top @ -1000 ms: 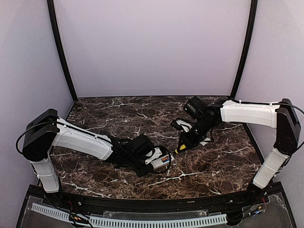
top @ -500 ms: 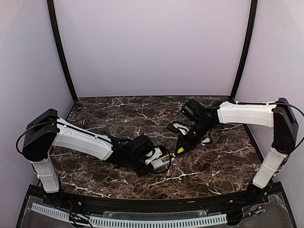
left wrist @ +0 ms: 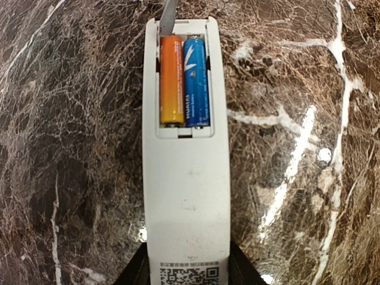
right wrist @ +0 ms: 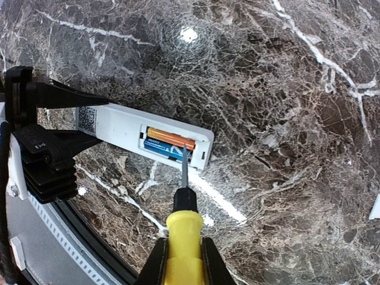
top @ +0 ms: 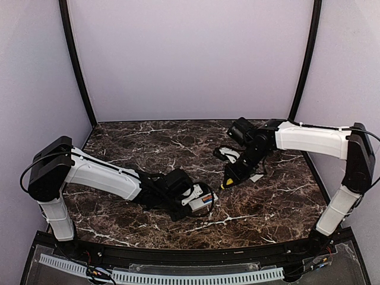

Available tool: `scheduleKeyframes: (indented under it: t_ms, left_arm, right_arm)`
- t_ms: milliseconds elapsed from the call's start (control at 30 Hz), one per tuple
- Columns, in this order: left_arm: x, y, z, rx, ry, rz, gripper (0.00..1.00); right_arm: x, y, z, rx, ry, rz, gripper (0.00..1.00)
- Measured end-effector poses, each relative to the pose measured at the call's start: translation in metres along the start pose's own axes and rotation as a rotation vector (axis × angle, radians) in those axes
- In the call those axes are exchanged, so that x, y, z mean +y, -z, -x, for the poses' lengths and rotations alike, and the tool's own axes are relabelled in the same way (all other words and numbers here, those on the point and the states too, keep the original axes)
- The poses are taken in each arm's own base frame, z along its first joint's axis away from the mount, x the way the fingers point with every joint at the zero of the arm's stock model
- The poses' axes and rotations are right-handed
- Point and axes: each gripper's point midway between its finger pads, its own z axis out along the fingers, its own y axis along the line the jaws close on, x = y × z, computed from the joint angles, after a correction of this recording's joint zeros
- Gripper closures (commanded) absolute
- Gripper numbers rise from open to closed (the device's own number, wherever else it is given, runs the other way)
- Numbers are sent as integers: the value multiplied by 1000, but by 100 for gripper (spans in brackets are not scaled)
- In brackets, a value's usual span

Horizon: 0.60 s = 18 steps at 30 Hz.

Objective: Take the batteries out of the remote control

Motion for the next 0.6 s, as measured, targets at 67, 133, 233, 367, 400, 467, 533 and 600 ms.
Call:
scheduleKeyframes:
  t_ms: [67,133,233,367,400,467,533,600]
  left_arm:
    - [0,0,0,0,0,0,100]
    - [0,0,0,0,0,0,100]
    - [0,0,0,0,0,0,100]
    - [0,0,0,0,0,0,99]
    - [0,0,0,0,0,0,100]
    - [0,0,0,0,0,0,100]
    - [0,0,0,0,0,0,100]
    - [0,0,0,0,0,0,100]
  right_arm:
    - [-2,1,1,-1,-1,-16,100]
    - [-3,2,1,-2,-1,-23,100]
    - [-5,1,1,6,-3,-32,100]
    - [-7,-2,-1,20,-8,-38,100]
    - [-7,-2,-1,21,-8,-38,100]
    - [-7,-2,1,18,-7,-38,100]
    - [-7,-2,1,19,-8,-38,100]
    - [-6,-3,1,21,-8,-35,100]
